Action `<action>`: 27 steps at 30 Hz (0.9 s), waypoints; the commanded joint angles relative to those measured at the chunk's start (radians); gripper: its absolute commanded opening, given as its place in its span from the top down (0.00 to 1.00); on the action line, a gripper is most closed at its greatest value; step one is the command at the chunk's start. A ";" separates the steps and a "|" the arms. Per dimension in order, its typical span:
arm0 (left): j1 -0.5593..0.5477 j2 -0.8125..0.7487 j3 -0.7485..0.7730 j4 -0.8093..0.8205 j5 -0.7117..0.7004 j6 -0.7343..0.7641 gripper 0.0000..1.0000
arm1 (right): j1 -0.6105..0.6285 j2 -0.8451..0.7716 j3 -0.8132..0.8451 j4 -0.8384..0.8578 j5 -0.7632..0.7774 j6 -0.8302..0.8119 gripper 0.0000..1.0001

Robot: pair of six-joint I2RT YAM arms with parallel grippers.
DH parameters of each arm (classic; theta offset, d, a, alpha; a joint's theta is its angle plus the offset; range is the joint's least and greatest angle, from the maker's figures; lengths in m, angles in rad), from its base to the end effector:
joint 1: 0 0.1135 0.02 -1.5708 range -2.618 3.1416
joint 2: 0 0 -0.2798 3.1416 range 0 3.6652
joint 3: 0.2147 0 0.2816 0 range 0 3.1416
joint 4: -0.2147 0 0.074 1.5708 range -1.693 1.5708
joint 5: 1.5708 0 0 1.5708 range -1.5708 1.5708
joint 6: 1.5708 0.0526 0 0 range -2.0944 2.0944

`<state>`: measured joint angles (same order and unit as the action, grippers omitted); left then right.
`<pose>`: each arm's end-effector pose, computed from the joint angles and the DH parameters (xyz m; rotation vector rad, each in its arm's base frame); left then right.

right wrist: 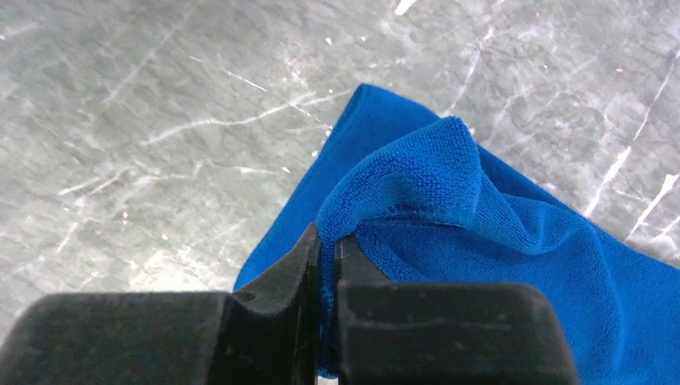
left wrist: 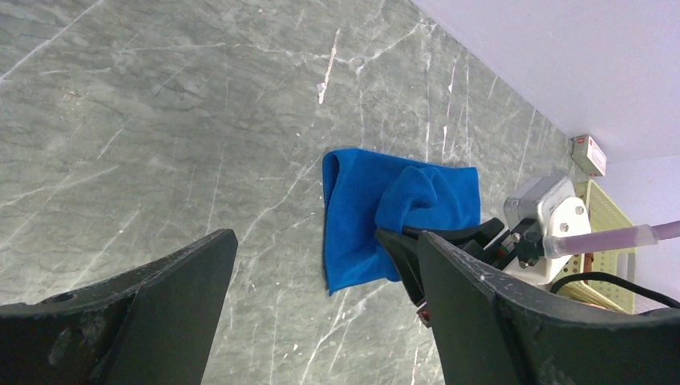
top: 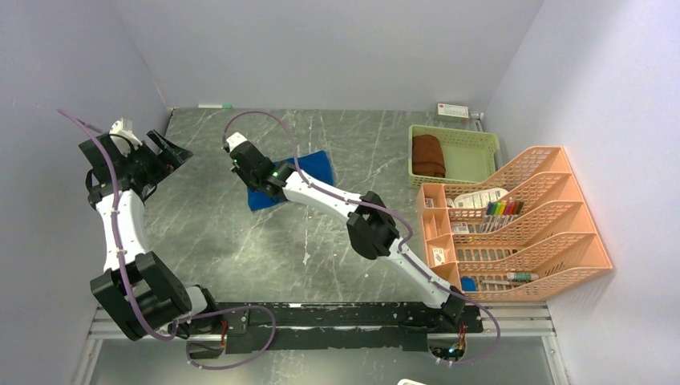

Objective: Roll the towels
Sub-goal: Fold the towel at the center of the board.

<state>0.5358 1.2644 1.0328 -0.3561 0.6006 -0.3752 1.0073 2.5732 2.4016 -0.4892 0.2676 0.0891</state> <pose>0.2859 0.1352 0.3104 -0.6005 2.0035 -0.5483 0.3513 0.5299 0.1997 -0.8515 2.0521 0.3106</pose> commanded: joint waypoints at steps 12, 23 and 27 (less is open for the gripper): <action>0.022 -0.034 0.007 -0.003 0.017 -0.009 0.05 | -0.001 -0.180 -0.216 0.219 -0.161 0.021 0.07; -0.028 -0.031 -0.134 0.093 0.080 -0.032 0.10 | -0.310 -0.692 -0.907 0.552 -0.374 0.187 0.06; -0.088 -0.048 -0.163 0.078 0.004 -0.012 0.09 | -0.481 -0.662 -0.979 0.565 -0.504 0.206 0.07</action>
<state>0.4919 1.2507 0.8886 -0.3046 0.6285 -0.3939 0.6544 1.8515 1.5101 0.0113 -0.0849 0.2306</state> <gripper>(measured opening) 0.906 0.936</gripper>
